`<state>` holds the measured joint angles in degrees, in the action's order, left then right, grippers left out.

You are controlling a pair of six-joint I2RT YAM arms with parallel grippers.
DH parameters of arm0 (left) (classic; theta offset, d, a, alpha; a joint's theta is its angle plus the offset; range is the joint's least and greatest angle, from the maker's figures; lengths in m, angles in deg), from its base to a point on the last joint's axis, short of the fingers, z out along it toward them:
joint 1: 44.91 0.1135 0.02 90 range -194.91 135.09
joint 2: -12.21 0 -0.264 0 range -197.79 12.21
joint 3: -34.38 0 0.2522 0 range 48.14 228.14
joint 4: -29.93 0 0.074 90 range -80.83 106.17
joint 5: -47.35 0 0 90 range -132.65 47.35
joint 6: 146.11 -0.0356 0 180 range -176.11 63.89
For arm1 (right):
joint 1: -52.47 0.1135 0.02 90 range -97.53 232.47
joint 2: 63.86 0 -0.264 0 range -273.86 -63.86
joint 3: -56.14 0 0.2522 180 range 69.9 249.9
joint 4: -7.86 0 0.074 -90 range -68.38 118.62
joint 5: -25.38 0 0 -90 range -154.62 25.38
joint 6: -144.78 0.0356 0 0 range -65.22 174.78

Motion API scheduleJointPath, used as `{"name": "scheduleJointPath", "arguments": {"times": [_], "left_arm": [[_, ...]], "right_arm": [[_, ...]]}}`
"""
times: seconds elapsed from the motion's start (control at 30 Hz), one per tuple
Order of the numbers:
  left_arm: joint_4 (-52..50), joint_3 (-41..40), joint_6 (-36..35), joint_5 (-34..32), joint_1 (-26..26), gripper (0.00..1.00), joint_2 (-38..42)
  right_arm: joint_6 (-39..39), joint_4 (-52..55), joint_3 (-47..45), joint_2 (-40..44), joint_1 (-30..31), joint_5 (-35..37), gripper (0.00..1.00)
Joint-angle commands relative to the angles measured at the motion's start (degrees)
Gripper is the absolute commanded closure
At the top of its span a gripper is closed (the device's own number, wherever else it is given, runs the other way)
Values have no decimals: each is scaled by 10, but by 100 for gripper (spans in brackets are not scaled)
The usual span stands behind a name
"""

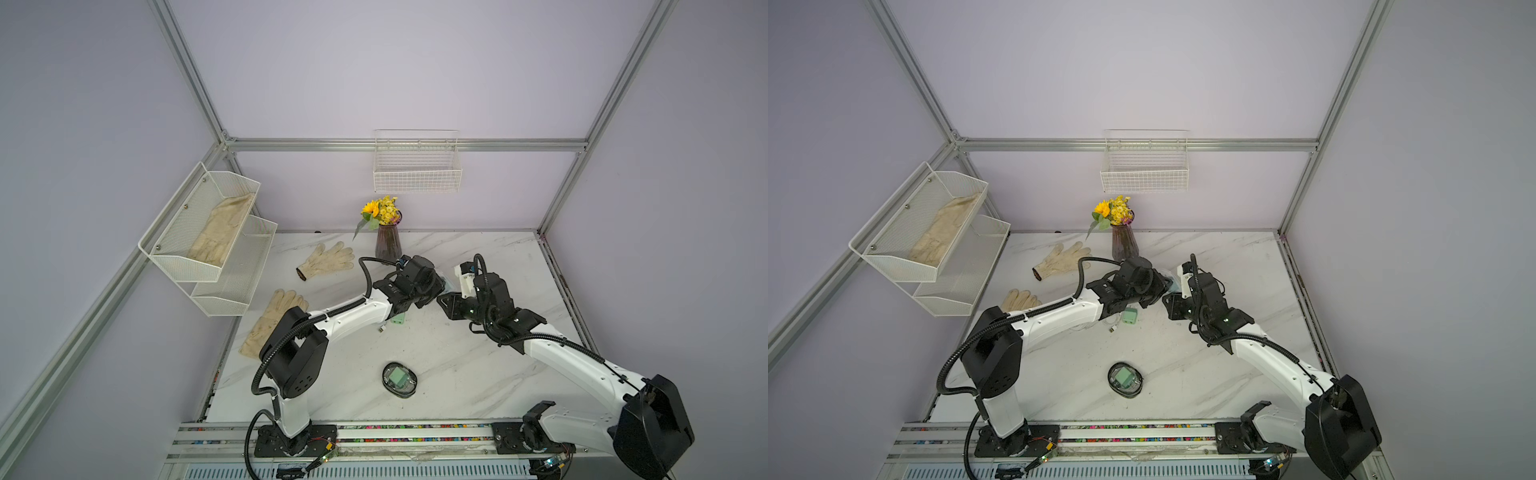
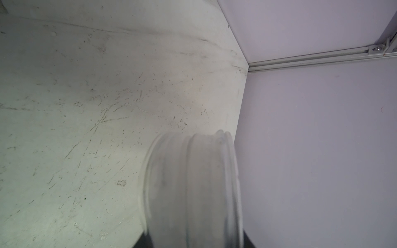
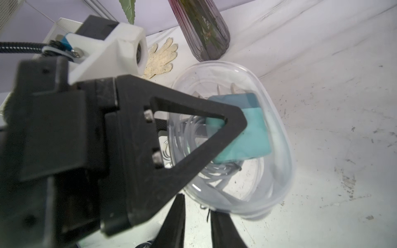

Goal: Pack away charging kits
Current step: Zip the zipper on the storage bag.

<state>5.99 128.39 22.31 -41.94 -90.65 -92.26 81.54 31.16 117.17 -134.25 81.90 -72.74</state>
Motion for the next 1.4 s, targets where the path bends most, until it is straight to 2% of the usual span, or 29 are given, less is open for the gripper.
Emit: {"name": "scheduleJointPath", "arguments": {"times": [0.0,0.2,0.3,0.37,0.53,0.83,1.1,1.27,1.37], "left_arm": [[20,52,-11,25,-17,70,26],[26,49,-18,24,-17,70,33],[35,42,-18,23,-17,70,37],[40,36,-18,20,-17,70,41],[68,19,-24,15,-16,71,49],[82,12,-21,32,2,80,46],[81,-3,-38,40,16,88,57],[105,-25,-48,68,34,90,63],[124,-36,-53,95,44,90,63]], "right_arm": [[7,-8,19,-12,1,33,76],[8,-31,18,-20,1,26,79],[8,-29,22,-22,1,30,89],[7,-21,22,-18,1,36,100],[7,-3,5,7,1,38,100],[-14,37,-32,42,1,31,100],[-51,88,-9,35,1,21,100],[-78,120,10,27,1,-22,100],[-85,140,17,24,1,-23,100]]}}
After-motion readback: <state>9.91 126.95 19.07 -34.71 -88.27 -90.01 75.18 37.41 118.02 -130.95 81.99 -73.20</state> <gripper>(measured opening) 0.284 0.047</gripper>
